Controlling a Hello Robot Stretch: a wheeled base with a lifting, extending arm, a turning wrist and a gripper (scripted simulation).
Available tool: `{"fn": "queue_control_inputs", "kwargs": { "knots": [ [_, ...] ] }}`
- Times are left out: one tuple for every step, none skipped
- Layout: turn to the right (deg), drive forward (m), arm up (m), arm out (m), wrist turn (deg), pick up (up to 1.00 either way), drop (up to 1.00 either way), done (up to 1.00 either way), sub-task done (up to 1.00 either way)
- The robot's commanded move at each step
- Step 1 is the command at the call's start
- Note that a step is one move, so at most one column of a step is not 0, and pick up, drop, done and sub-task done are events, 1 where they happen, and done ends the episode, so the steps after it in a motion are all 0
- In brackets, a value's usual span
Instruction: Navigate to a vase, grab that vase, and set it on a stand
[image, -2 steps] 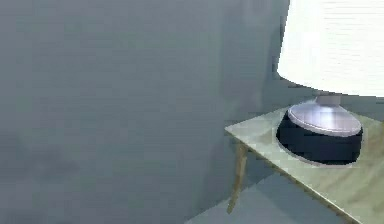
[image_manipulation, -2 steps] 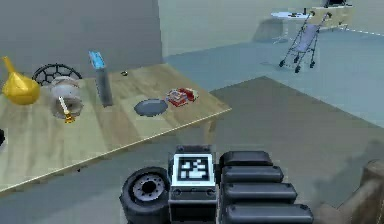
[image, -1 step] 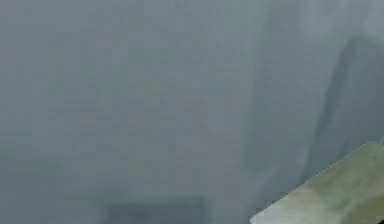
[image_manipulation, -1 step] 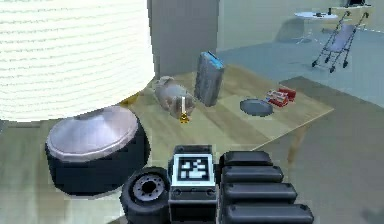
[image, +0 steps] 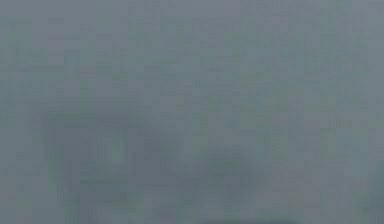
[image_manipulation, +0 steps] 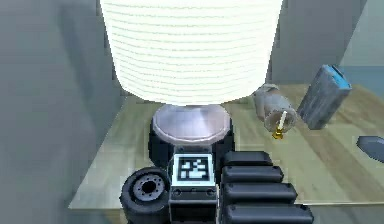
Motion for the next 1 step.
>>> {"fn": "queue_control_inputs", "kwargs": {
  "knots": [
    [0.0,0.05,0.0,0.0,0.0,0.0,0.0,0.0,0.0]
  ]
}}
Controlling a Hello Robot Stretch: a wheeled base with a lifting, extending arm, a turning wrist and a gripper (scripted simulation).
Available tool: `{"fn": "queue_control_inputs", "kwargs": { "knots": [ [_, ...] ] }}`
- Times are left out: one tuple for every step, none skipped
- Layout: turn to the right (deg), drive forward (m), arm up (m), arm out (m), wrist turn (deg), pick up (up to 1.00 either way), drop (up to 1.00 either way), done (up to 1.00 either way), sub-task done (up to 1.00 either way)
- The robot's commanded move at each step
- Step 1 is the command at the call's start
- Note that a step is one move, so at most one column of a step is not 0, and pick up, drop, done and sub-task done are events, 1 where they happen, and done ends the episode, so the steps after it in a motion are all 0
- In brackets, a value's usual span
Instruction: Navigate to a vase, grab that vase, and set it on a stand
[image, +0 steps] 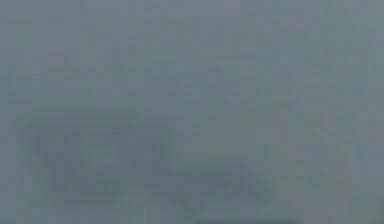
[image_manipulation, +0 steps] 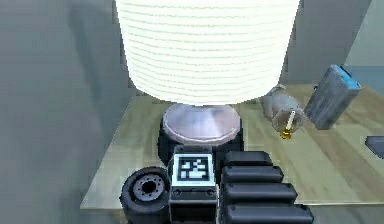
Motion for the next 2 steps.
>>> {"fn": "queue_control_inputs", "kwargs": {
  "knots": [
    [-45.0,0.0,0.0,0.0,0.0,0.0,0.0,0.0,0.0],
    [-45.0,0.0,0.0,0.0,0.0,0.0,0.0,0.0,0.0]
  ]
}}
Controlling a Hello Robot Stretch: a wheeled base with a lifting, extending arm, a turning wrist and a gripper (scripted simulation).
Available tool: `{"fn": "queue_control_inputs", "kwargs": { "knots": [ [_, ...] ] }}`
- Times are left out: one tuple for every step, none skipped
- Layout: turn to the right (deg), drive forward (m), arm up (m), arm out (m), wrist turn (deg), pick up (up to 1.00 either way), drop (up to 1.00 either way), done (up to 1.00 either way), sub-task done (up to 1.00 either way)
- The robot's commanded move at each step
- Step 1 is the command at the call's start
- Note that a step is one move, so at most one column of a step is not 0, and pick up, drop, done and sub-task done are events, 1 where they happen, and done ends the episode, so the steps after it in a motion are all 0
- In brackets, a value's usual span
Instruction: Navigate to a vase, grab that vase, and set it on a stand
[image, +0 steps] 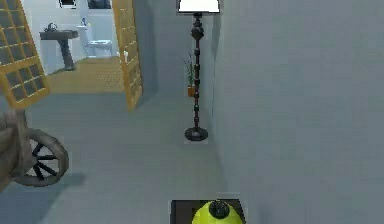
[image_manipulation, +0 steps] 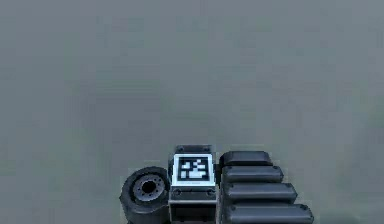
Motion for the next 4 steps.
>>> {"fn": "queue_control_inputs", "kwargs": {
  "knots": [
    [-45.0,0.0,0.0,0.0,0.0,0.0,0.0,0.0,0.0],
    [-27.0,0.0,0.0,0.0,0.0,0.0,0.0,0.0,0.0],
    [0.0,0.0,0.0,0.36,0.0,0.0,0.0,0.0,0.0],
    [0.0,0.0,0.0,0.0,45.0,0.0,0.0,0.0,0.0]
  ]
}}
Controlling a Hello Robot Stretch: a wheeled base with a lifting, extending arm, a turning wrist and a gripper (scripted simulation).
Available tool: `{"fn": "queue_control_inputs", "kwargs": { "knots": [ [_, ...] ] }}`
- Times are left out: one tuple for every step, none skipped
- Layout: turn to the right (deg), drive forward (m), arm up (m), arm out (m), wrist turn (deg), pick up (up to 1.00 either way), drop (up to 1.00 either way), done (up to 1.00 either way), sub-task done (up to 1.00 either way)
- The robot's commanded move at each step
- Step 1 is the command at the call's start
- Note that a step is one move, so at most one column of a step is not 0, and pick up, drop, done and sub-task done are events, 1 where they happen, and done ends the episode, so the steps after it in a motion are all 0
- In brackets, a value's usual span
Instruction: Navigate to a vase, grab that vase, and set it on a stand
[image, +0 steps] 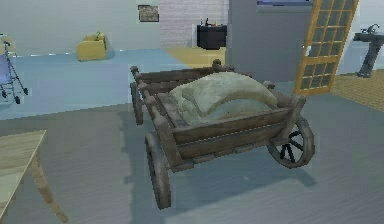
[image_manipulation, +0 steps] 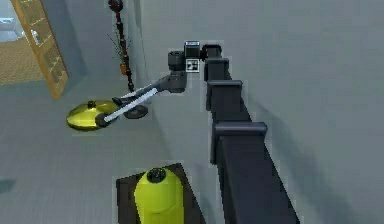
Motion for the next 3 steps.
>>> {"fn": "queue_control_inputs", "kwargs": {
  "knots": [
    [0.0,0.0,0.0,0.0,45.0,0.0,0.0,0.0,0.0],
    [0.0,0.0,0.0,0.0,15.0,0.0,0.0,0.0,0.0],
    [0.0,0.0,-0.4,0.0,0.0,0.0,0.0,0.0,0.0]
  ]
}}
